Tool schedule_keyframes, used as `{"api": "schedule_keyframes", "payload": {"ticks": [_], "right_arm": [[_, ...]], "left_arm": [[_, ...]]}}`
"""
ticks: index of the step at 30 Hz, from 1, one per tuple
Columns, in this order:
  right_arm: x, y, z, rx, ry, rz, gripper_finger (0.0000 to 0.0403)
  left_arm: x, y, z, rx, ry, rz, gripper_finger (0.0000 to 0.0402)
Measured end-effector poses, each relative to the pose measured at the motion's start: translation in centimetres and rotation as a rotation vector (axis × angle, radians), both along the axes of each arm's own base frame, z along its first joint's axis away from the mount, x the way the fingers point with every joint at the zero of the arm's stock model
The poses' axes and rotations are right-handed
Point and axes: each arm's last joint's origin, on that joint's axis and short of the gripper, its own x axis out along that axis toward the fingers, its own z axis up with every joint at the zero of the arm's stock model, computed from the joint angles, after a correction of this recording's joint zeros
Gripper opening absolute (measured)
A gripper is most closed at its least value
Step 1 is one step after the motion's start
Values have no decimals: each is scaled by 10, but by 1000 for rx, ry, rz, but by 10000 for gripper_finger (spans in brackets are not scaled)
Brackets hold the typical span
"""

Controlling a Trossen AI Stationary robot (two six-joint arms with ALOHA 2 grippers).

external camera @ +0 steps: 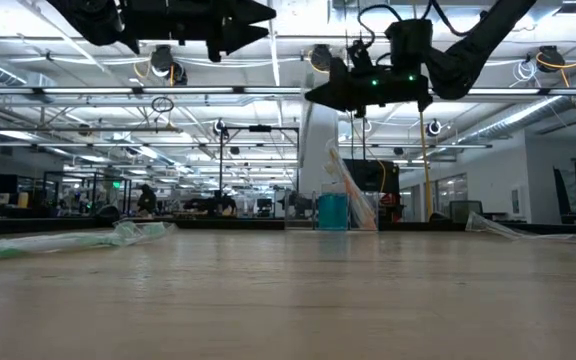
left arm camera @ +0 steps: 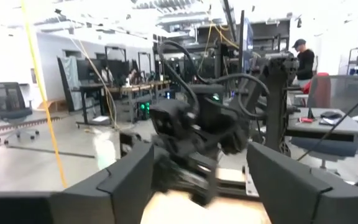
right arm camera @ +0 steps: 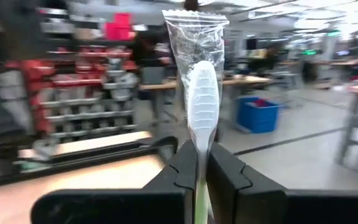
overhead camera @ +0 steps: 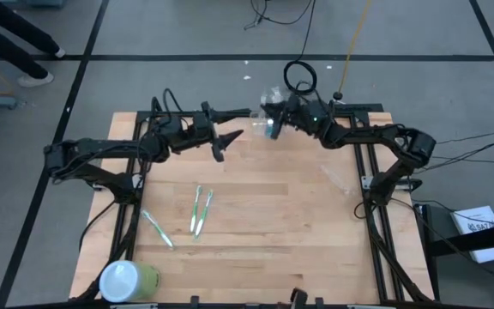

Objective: Pick & Place toothbrushing station
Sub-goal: Put the green toothbrush into the transparent organizer

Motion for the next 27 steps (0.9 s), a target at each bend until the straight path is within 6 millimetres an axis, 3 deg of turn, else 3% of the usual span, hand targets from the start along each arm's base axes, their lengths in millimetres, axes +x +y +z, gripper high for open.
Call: {"api": "schedule_keyframes", "payload": {"ticks": [5, 13, 22, 27], "right_arm": [[4, -26, -14, 20, 45, -68, 9], [31, -60, -54, 47, 136, -105, 11], [28, -64, -65, 133, 209, -119, 17], [28, -63, -66, 134, 224, -110, 45]], "left_arm": [[0, 0, -4, -14, 44, 0, 283], [1, 1, -11, -46, 108, 13, 285], [1, 2, -15, -54, 148, 36, 285], [1, 2, -15, -52, 148, 37, 285]]}}
